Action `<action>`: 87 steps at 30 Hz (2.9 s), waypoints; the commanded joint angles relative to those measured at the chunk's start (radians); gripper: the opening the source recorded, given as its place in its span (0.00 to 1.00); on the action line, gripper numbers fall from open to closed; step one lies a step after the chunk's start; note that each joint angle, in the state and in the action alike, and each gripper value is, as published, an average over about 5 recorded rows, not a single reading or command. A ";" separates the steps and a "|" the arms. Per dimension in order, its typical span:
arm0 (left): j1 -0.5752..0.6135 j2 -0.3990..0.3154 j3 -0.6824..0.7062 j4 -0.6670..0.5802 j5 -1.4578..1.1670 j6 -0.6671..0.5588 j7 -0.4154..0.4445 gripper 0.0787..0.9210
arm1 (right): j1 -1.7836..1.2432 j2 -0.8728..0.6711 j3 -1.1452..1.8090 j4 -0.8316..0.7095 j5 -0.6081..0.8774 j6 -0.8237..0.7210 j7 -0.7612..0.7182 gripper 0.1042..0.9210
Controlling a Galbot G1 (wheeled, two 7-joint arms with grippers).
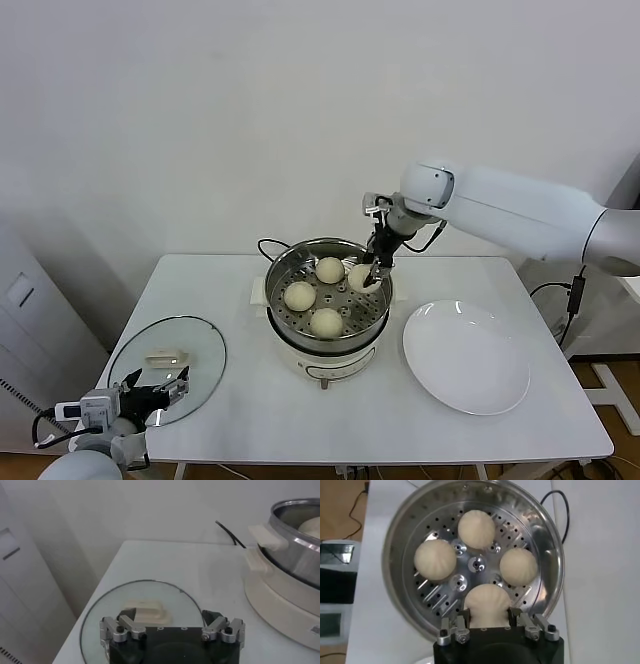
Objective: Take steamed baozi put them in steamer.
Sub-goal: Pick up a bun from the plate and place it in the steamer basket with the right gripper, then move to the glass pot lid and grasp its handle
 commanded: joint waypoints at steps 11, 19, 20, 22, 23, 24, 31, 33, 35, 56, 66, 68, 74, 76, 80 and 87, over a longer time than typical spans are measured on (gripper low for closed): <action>0.001 -0.004 -0.001 0.005 -0.001 -0.002 0.002 0.88 | -0.101 0.005 0.044 -0.002 -0.016 -0.023 0.064 0.53; -0.001 -0.011 -0.002 0.007 0.000 -0.003 0.002 0.88 | -0.088 -0.037 0.098 0.002 -0.019 -0.010 0.032 0.77; -0.003 -0.012 -0.002 0.008 0.000 -0.003 0.002 0.88 | -0.086 -0.049 0.122 0.000 -0.015 -0.006 0.021 0.81; -0.007 -0.016 -0.005 0.007 0.000 -0.003 0.002 0.88 | -0.086 -0.076 0.179 -0.007 0.002 0.002 0.005 0.85; -0.009 -0.017 -0.006 0.007 0.000 -0.003 0.002 0.88 | -0.091 -0.093 0.217 -0.012 0.021 0.007 0.006 0.87; -0.010 -0.018 -0.008 0.006 0.000 -0.003 0.002 0.88 | -0.100 -0.108 0.256 -0.017 0.045 0.013 0.014 0.87; -0.011 -0.013 -0.020 0.005 -0.006 -0.007 0.008 0.88 | -0.302 -0.214 0.575 -0.008 0.233 0.128 0.203 0.88; -0.012 -0.011 -0.023 0.005 -0.009 -0.009 0.010 0.88 | -0.404 -0.242 0.682 0.011 0.254 0.175 0.264 0.88; -0.013 -0.011 -0.024 0.006 -0.009 -0.009 0.010 0.88 | -0.494 -0.262 0.789 0.026 0.264 0.223 0.326 0.88; 0.012 0.041 -0.064 0.026 0.094 -0.057 0.111 0.88 | -1.441 -0.233 1.702 0.359 -0.031 0.481 0.865 0.88; 0.022 0.046 -0.052 0.069 0.374 -0.134 0.211 0.88 | -1.699 -0.024 2.019 0.382 -0.103 0.535 0.818 0.88; 0.039 0.049 -0.052 0.071 0.418 -0.152 0.231 0.88 | -1.725 0.001 2.046 0.382 -0.127 0.535 0.805 0.88; 0.106 0.049 -0.054 0.089 0.669 -0.226 0.289 0.88 | -1.784 0.043 2.091 0.375 -0.172 0.524 0.746 0.88; 0.133 0.047 -0.055 0.105 0.790 -0.272 0.306 0.88 | -1.799 0.054 2.102 0.372 -0.183 0.525 0.735 0.88; 0.176 0.034 -0.056 0.159 1.076 -0.394 0.329 0.88 | -1.812 0.072 2.116 0.354 -0.202 0.532 0.725 0.88; 0.148 -0.020 -0.060 0.320 1.493 -0.585 0.314 0.88 | -1.815 0.096 2.118 0.314 -0.234 0.535 0.715 0.88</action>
